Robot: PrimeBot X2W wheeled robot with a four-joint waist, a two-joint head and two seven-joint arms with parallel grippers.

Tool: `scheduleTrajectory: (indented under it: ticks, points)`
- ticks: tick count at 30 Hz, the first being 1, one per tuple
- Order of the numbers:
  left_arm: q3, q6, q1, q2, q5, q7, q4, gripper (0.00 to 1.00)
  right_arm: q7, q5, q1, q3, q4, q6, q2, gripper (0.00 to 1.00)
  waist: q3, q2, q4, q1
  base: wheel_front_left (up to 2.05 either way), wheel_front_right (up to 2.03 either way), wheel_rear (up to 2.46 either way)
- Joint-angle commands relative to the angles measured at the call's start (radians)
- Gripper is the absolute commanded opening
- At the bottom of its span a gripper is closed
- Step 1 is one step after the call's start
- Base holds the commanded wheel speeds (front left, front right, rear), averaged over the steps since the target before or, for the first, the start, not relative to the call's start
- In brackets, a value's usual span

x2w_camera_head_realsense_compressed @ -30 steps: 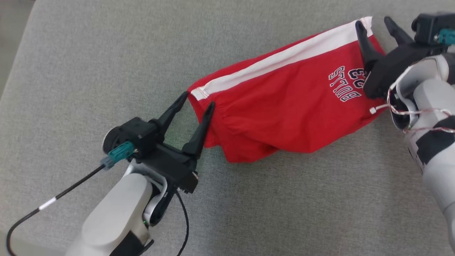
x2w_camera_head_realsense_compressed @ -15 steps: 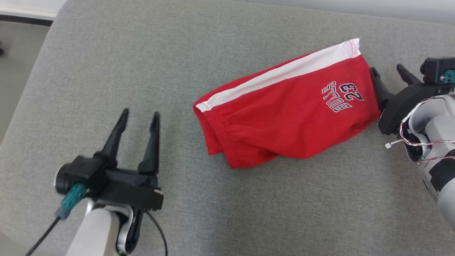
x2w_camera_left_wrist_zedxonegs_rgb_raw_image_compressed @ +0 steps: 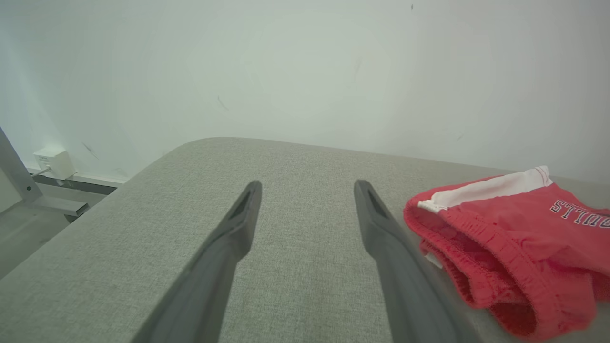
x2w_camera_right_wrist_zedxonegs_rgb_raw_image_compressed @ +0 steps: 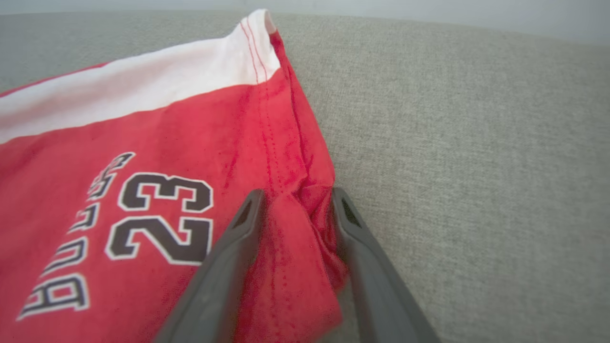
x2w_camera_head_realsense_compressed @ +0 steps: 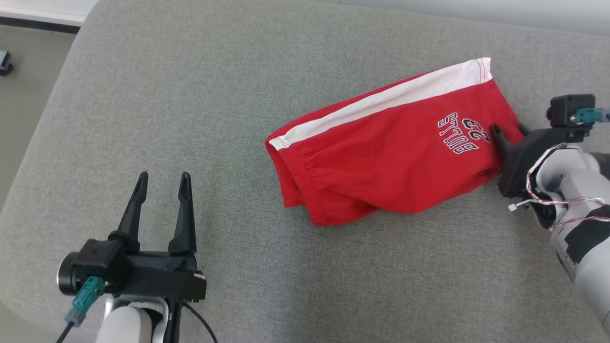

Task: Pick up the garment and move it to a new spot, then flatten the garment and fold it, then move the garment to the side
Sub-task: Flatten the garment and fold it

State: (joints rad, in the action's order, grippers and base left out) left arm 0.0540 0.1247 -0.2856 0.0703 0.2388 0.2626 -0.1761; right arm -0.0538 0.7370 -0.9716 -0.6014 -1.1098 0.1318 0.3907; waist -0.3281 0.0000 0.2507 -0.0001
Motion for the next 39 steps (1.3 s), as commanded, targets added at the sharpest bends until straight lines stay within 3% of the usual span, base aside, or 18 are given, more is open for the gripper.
scheduleTrajectory:
  ticks: [1,9,25,30,39]
  points:
    - [-0.005,0.007,0.018,-0.005,-0.008,0.003,0.001,1.0,-0.009,0.009,0.041,-0.01,-0.003,-0.003,-0.011,0.0,0.009,0.0,-0.004,0.0001,0.0,0.0,0.0]
    - [0.002,0.005,0.066,-0.009,-0.012,0.003,-0.014,1.0,0.088,0.084,0.092,0.007,0.058,-0.003,-0.003,0.0,0.078,0.0,-0.044,0.0001,0.0,0.0,0.0]
    - [-0.011,0.005,0.169,0.02,-0.011,0.003,-0.019,1.0,0.203,0.256,0.494,0.056,0.281,-0.003,0.121,0.0,0.187,0.0,-0.153,0.0001,0.0,0.0,0.0]
    - [-0.015,0.005,0.187,0.023,-0.011,0.003,-0.016,1.0,0.199,0.257,0.536,0.087,0.311,-0.003,0.135,0.0,0.204,0.0,-0.17,0.0001,0.0,0.0,0.0]
    - [-0.013,0.005,0.198,0.024,-0.015,0.003,-0.013,1.0,0.223,0.165,0.513,0.107,0.397,-0.003,0.095,0.0,0.228,0.0,-0.179,0.0001,0.0,0.0,0.0]
